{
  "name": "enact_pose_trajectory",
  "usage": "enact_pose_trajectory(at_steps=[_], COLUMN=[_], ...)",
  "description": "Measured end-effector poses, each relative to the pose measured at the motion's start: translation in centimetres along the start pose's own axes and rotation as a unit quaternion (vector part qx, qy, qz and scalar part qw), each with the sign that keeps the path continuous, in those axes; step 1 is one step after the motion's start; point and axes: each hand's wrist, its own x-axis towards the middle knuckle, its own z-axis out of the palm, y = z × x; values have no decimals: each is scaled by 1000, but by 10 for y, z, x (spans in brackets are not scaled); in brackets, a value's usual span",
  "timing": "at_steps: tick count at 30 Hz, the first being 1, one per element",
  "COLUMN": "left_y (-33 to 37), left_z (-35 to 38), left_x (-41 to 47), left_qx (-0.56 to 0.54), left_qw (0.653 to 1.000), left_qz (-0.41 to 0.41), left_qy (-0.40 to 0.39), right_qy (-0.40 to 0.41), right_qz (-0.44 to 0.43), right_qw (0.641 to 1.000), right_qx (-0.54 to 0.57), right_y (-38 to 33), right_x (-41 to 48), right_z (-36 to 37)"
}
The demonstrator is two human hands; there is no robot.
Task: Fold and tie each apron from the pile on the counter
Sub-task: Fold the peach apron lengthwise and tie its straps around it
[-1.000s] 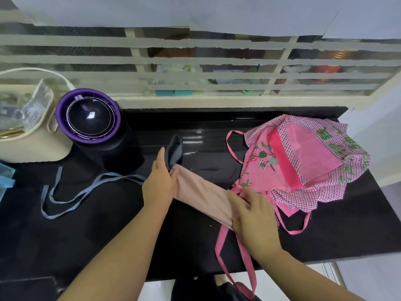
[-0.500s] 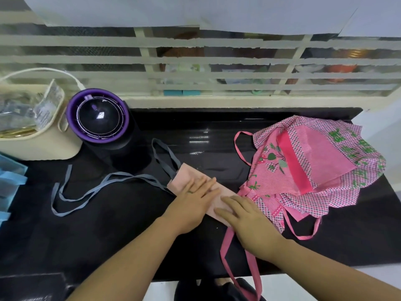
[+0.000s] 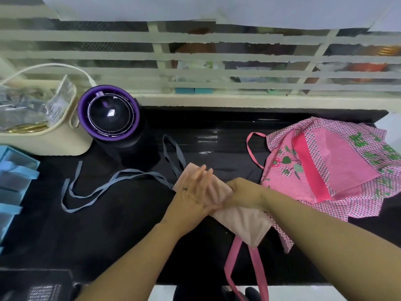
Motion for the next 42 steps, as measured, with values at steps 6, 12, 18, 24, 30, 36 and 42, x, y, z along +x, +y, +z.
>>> enact_pose_trajectory(at_steps=[6, 12, 18, 24, 30, 36, 42], left_y=[14, 70, 116, 139, 149, 167, 182], left_z=[-67, -122, -144, -162, -180, -183, -166], left_x=[9, 36, 47, 47, 46, 39, 38], left_qx=[-250, -339, -383, -480, -368, -154, -96], left_qw=[952, 935, 916, 868, 922, 987, 994], left_qz=[-125, -82, -58, -86, -66, -34, -46], left_qy=[125, 70, 104, 97, 100, 36, 7], right_qy=[-26, -39, 2, 12, 19, 123, 445], right_qz=[-42, -126, -182, -199, -209, -189, -162], right_qw=[957, 896, 839, 818, 812, 853, 865], right_qx=[287, 423, 512, 540, 544, 471, 165], right_y=[-4, -22, -30, -26, -22, -29, -44], right_x=[-52, -104, -136, -152, -161, -168, -162], right_z=[-25, -64, -80, -81, -87, -93, -88])
